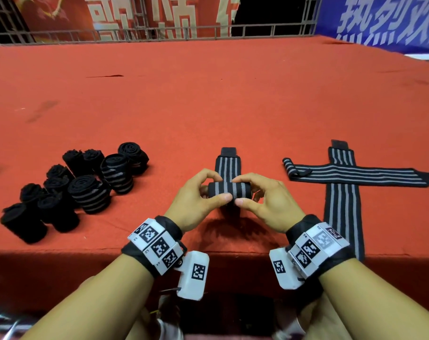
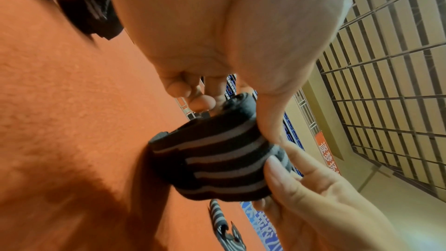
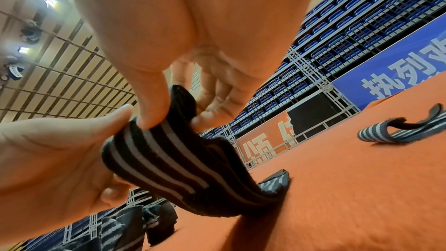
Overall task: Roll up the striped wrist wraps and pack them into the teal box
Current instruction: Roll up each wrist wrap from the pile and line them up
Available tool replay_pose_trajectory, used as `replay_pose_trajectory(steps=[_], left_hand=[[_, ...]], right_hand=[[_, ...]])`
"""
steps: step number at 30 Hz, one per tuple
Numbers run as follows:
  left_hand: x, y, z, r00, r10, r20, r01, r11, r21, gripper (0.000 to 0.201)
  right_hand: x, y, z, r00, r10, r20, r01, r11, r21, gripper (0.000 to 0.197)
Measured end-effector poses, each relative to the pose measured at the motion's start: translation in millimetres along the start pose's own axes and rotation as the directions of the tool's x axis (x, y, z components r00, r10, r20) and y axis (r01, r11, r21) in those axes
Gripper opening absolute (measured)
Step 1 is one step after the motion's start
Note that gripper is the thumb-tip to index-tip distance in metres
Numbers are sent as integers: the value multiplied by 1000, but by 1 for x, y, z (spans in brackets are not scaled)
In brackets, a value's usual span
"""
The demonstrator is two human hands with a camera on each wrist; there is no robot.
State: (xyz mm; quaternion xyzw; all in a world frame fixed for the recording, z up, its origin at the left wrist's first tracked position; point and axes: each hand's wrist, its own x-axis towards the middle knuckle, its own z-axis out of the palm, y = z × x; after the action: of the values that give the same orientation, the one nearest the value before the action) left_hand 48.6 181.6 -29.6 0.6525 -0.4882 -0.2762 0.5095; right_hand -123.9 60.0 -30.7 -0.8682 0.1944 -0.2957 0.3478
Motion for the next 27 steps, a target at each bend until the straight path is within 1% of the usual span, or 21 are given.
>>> replay_pose_trajectory(steps=[3,5,8,10,13,15,19,21,23,24,27], left_hand=[[0,-3,-1,999,21,29,-23,996,83,48],[1,-3,-1,1000,21,-2,-21,991,129,45],[3,-3,-1,998,10,-54,1,981,196,34],[3,-2,-1,998,-6,-65,22,967,256,31],[3,-2,0,998,-27,-58,44,945,325,28],[3,-1,1,998,-35,-43,48,943,331,25],[1,-1,1,997,-74,-10,74,954,290,26],[1,-4,0,998,-59,-3,58,963,261,36],[2,-7,0,999,-36,15,30,962,272,48],[2,-7,1,999,-31,21,24,959,281,48],[4,-10,2,1000,-27,11,22,956,293,38]], right_hand=[[0,0,-1,1000,11,10,-10,999,-37,29],[-1,0,0,999,24,35,-22,998,-50,25],[-1,2,0,996,61,65,-58,997,-55,23],[-2,4,1,996,67,65,-63,996,-63,26],[-2,9,1,997,52,61,-52,999,-8,40],[-2,11,1,997,36,65,-36,999,-2,45],[-3,17,1,998,25,52,-23,999,-40,36],[-4,20,1,997,40,63,-36,998,-56,30],[-5,22,2,996,58,73,-52,996,-78,26],[-5,22,2,995,68,78,-61,995,-84,25],[-3,21,3,990,90,106,-81,993,-86,20]])
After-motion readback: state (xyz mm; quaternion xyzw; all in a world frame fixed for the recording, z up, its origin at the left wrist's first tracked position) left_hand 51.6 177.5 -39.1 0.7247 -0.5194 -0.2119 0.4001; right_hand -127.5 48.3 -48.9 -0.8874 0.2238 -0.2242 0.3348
